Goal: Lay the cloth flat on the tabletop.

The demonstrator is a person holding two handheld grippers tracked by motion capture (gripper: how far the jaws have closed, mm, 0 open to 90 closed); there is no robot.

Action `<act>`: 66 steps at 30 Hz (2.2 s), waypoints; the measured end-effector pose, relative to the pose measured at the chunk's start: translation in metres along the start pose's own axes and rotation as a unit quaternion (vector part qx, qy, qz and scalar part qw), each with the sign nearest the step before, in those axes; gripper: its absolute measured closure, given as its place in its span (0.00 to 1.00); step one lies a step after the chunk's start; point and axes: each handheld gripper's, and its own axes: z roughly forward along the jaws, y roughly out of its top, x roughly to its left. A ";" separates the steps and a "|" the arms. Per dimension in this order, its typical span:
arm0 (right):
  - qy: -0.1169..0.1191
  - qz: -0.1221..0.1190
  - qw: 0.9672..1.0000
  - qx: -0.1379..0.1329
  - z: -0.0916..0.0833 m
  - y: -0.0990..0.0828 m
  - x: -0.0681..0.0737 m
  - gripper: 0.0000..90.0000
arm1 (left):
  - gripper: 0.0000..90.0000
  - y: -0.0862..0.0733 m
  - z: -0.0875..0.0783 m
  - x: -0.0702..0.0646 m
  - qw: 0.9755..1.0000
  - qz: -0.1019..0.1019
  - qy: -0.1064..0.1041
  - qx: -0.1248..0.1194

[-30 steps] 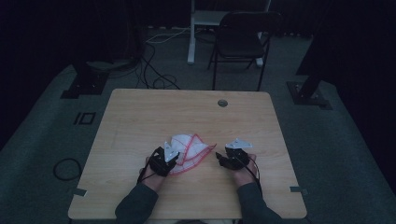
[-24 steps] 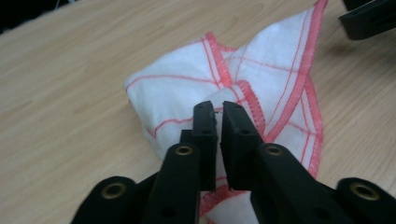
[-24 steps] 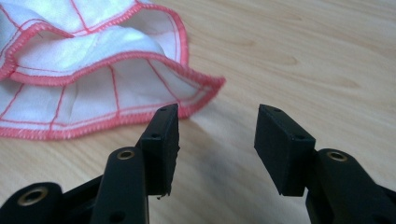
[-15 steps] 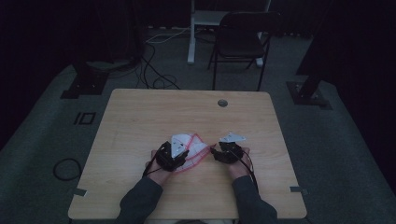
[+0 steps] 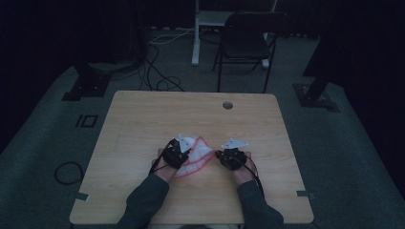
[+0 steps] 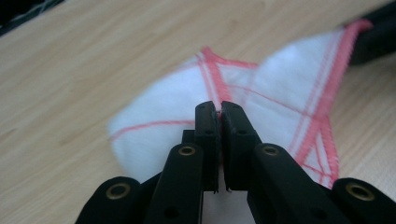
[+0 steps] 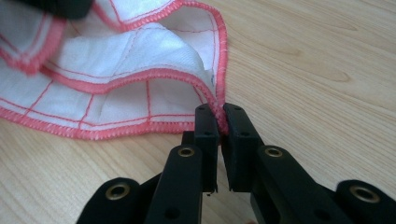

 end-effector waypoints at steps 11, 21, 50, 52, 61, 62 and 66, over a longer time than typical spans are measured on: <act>-0.006 0.003 1.000 -0.011 -0.012 -0.003 -0.006 0.95 | 0.97 0.003 -0.020 0.043 0.996 -0.082 0.017 -0.036; -0.018 0.001 0.999 -0.029 -0.028 0.005 -0.015 0.96 | 0.97 0.003 -0.036 0.067 0.991 -0.119 0.025 -0.062; -0.027 -0.012 0.996 -0.084 -0.069 0.026 -0.018 0.96 | 0.98 -0.026 -0.069 0.078 0.982 -0.166 0.016 -0.083; -0.022 -0.016 0.996 -0.081 -0.068 0.023 -0.013 0.96 | 0.98 -0.035 -0.071 0.076 0.982 -0.172 0.012 -0.080; 0.005 -0.034 0.997 -0.069 -0.065 0.009 0.012 0.96 | 0.97 -0.081 -0.074 0.064 0.979 -0.198 0.000 -0.049; 0.009 -0.037 0.997 -0.069 -0.064 0.007 0.015 0.96 | 0.97 -0.086 -0.074 0.064 0.978 -0.203 -0.002 -0.044; 0.019 -0.043 0.997 -0.065 -0.062 0.001 0.025 0.96 | 0.96 -0.102 -0.070 0.062 0.977 -0.213 -0.008 -0.020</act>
